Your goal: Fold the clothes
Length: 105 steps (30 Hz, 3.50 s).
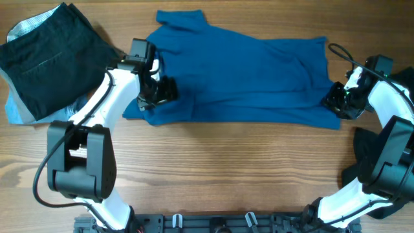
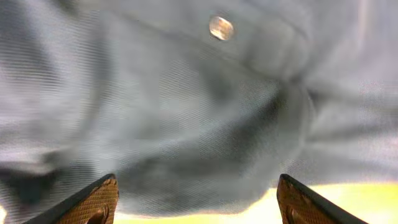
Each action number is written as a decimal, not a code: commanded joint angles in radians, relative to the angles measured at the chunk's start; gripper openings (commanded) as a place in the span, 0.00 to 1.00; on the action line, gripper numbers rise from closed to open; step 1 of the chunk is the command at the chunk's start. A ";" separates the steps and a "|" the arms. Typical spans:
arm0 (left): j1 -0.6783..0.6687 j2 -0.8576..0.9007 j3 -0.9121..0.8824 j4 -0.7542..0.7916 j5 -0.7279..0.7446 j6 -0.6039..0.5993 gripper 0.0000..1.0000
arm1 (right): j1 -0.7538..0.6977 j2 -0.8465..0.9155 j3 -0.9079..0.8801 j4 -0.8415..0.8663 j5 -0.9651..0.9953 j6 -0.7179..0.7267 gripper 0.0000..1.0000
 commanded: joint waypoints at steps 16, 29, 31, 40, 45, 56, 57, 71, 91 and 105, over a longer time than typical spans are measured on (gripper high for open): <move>-0.245 0.071 -0.001 0.016 -0.334 0.165 0.04 | 0.002 0.009 -0.002 -0.005 -0.036 -0.014 0.47; -0.130 0.056 0.118 0.146 -0.238 0.026 0.04 | 0.002 0.009 -0.002 0.022 -0.036 -0.013 0.47; -0.130 0.068 0.118 0.161 -0.238 0.026 0.04 | 0.002 0.009 -0.002 0.053 -0.036 -0.006 0.47; -0.119 0.068 0.118 0.143 -0.238 0.024 0.05 | 0.001 0.009 -0.002 0.079 0.216 0.117 0.47; -0.118 0.068 0.118 0.134 -0.238 0.025 0.05 | 0.001 0.009 -0.003 0.118 0.170 0.114 0.45; -0.118 0.068 0.118 0.133 -0.239 0.026 0.04 | 0.001 0.009 -0.005 0.121 0.069 0.063 0.04; -0.117 0.068 0.118 0.138 -0.248 0.026 0.04 | 0.001 0.009 0.002 0.130 0.063 0.067 0.04; -0.056 0.068 0.118 0.212 -0.283 -0.046 0.53 | -0.040 0.009 0.094 0.194 -0.026 0.139 0.57; 0.056 0.045 -0.036 -0.017 -0.359 -0.050 0.72 | -0.040 0.009 -0.083 0.050 0.385 0.105 0.04; 0.108 0.081 -0.037 0.074 -0.106 -0.076 0.72 | -0.125 0.009 -0.082 -0.017 0.514 0.247 0.05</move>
